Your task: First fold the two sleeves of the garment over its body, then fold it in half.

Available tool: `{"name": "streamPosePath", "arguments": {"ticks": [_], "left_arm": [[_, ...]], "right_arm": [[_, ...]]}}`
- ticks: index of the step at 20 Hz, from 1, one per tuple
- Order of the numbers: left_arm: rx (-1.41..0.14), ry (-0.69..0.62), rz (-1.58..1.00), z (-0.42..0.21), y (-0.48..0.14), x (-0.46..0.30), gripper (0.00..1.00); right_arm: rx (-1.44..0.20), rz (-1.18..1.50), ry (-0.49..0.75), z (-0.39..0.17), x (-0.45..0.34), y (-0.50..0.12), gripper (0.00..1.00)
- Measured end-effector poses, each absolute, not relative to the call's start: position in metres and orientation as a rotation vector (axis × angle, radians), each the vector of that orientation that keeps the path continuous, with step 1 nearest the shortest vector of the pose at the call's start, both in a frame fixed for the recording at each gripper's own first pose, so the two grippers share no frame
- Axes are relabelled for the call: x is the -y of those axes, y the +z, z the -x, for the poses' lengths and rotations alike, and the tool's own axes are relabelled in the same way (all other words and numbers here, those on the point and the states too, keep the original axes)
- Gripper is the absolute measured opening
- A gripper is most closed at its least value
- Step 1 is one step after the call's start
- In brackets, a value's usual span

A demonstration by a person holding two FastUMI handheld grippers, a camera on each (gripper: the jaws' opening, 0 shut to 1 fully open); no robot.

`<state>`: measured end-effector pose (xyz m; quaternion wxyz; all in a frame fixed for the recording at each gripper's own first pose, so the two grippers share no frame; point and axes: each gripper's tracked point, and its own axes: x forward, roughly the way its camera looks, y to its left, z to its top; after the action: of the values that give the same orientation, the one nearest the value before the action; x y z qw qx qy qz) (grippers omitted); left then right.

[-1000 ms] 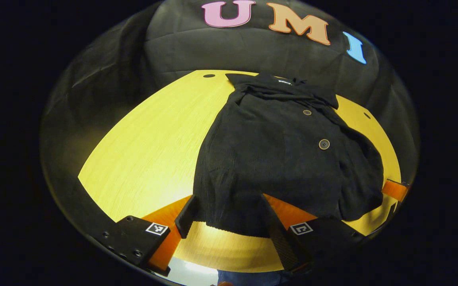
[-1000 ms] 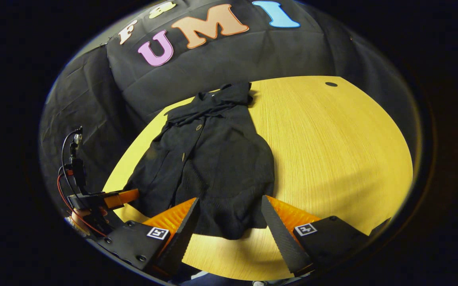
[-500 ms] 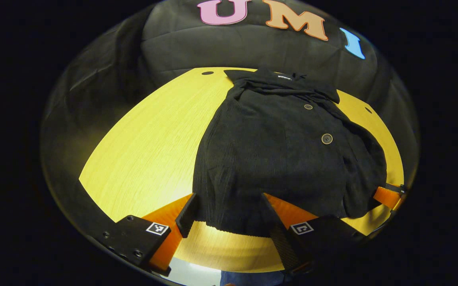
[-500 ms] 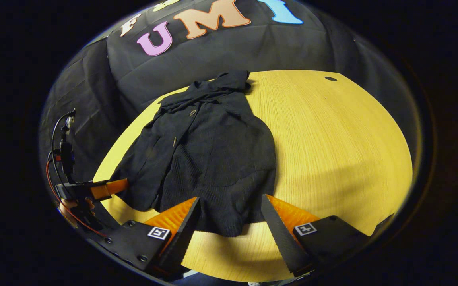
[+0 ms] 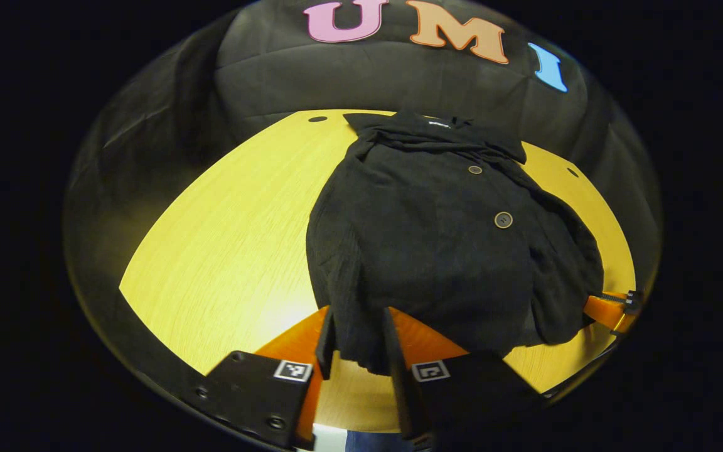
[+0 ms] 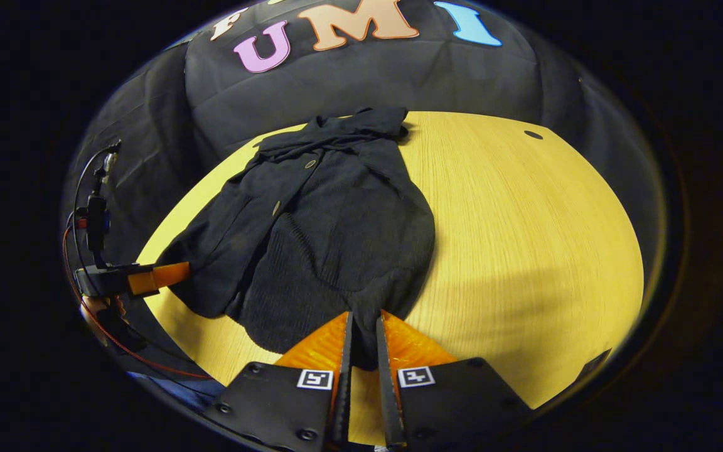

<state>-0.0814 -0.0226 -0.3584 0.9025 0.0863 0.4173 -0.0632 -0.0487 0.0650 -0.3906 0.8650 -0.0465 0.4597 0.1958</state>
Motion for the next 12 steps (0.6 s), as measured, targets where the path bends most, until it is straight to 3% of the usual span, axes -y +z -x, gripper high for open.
{"name": "streamPosePath", "arguments": {"ticks": [1, 2, 4, 5, 12], "left_arm": [[-0.864, -0.138, -0.173, 0.082, -0.358, 0.024, 0.36], [-0.867, -0.138, -0.161, 0.081, -0.358, 0.026, 0.19], [-0.878, -0.144, -0.139, 0.081, -0.357, 0.026, 0.06], [-0.884, -0.153, -0.133, 0.082, -0.358, 0.026, 0.05], [-0.950, -0.194, -0.123, 0.080, -0.352, 0.030, 0.00]], "right_arm": [[-0.974, 0.107, 0.416, 0.051, -0.069, -0.393, 0.19], [-0.976, 0.123, 0.421, 0.053, -0.071, -0.393, 0.13], [-0.975, 0.149, 0.403, 0.054, -0.071, -0.392, 0.08], [-0.977, 0.148, 0.388, 0.054, -0.071, -0.391, 0.04], [-0.958, 0.072, 0.337, 0.045, -0.080, -0.365, 0.03]]}}
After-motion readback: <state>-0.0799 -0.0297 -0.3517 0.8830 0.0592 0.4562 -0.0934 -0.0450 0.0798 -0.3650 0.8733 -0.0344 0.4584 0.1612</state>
